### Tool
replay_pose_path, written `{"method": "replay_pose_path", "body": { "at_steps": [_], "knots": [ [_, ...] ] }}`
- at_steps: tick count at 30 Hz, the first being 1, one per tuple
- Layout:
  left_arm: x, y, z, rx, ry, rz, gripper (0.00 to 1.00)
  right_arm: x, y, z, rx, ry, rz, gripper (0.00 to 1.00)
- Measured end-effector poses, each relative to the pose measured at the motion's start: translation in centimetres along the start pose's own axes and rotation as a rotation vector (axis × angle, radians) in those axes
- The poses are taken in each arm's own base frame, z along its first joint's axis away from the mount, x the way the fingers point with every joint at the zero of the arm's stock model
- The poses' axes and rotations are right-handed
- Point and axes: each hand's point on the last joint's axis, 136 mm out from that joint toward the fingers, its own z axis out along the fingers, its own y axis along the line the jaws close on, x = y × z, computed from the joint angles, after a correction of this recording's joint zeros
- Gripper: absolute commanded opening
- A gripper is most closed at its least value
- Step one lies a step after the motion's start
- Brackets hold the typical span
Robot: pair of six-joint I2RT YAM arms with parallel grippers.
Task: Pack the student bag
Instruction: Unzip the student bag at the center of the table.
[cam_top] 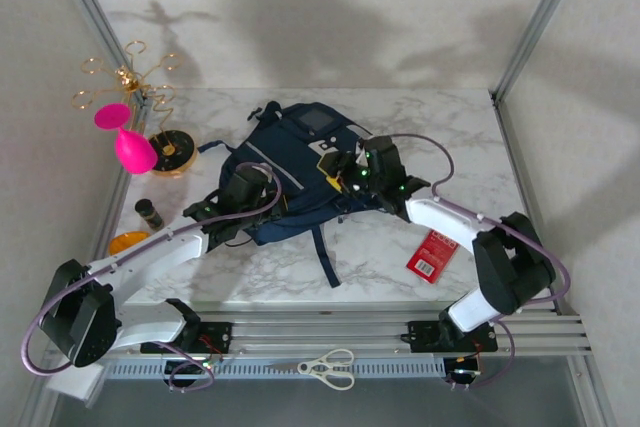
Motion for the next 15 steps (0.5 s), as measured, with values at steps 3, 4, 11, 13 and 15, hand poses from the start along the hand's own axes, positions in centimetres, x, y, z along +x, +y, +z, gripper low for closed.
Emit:
{"method": "replay_pose_path", "body": {
  "at_steps": [3, 4, 11, 13, 15],
  "knots": [
    [-0.1, -0.3, 0.0, 0.015, -0.004, 0.006, 0.0, 2.5, 0.2, 0.7, -0.002, 0.035, 0.046, 0.5],
    [-0.1, -0.3, 0.0, 0.015, -0.005, 0.009, 0.0, 3.3, 0.5, 1.0, -0.006, 0.045, 0.056, 0.49],
    [0.0, -0.2, 0.1, 0.012, -0.004, 0.031, 0.0, 7.2, 1.4, 3.5, -0.021, 0.092, 0.124, 0.3],
    [0.0, -0.1, 0.1, 0.009, -0.007, 0.038, 0.0, 6.8, 0.8, 4.0, -0.006, 0.069, 0.154, 0.29],
    [0.0, 0.0, 0.1, 0.002, -0.009, 0.046, 0.0, 6.5, 0.6, 4.1, 0.001, 0.041, 0.163, 0.25]
  ]
}}
